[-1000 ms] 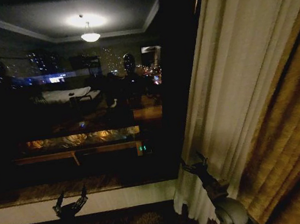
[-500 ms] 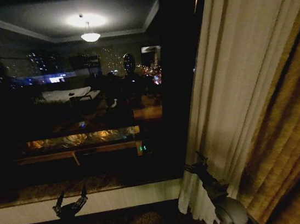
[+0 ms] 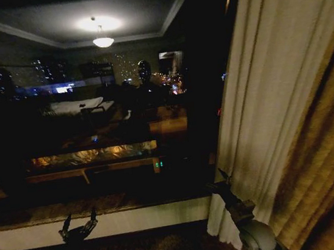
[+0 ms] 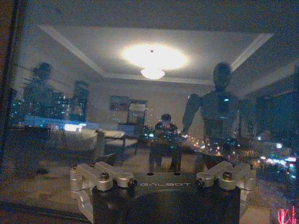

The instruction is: Open the curtains by pulling them apart, changing their state from closed to fully open.

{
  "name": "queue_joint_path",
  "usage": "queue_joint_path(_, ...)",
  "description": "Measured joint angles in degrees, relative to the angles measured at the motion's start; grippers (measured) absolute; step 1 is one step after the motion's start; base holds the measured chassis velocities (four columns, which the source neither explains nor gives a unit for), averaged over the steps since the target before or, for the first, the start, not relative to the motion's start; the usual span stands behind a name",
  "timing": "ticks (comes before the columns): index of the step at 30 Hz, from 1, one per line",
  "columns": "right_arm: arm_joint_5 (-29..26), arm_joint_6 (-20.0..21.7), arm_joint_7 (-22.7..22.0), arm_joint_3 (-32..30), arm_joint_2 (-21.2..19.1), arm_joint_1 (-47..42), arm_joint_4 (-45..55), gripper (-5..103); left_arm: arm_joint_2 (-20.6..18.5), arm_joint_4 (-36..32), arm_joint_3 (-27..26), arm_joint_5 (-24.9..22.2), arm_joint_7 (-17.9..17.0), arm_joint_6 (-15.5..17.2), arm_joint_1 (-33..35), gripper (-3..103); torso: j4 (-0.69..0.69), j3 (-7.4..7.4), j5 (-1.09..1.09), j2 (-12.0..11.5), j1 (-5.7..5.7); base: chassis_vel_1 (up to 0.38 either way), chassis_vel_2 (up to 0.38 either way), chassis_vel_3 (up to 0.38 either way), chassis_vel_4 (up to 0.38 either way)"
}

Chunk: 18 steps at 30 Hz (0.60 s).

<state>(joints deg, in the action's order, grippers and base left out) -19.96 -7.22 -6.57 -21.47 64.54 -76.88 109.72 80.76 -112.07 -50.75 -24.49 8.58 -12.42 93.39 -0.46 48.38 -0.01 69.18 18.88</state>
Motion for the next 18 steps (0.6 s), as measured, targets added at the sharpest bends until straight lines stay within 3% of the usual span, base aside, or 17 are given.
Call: queue_joint_path(18, 0.0, 0.0, 0.0, 0.0, 0.0, 0.0, 0.0, 100, 0.0, 0.0, 0.0, 0.0, 0.0, 0.0, 0.0, 100, 0.0, 0.0, 0.01, 0.0, 0.01, 0.338, 0.341, -0.34, -0.338)
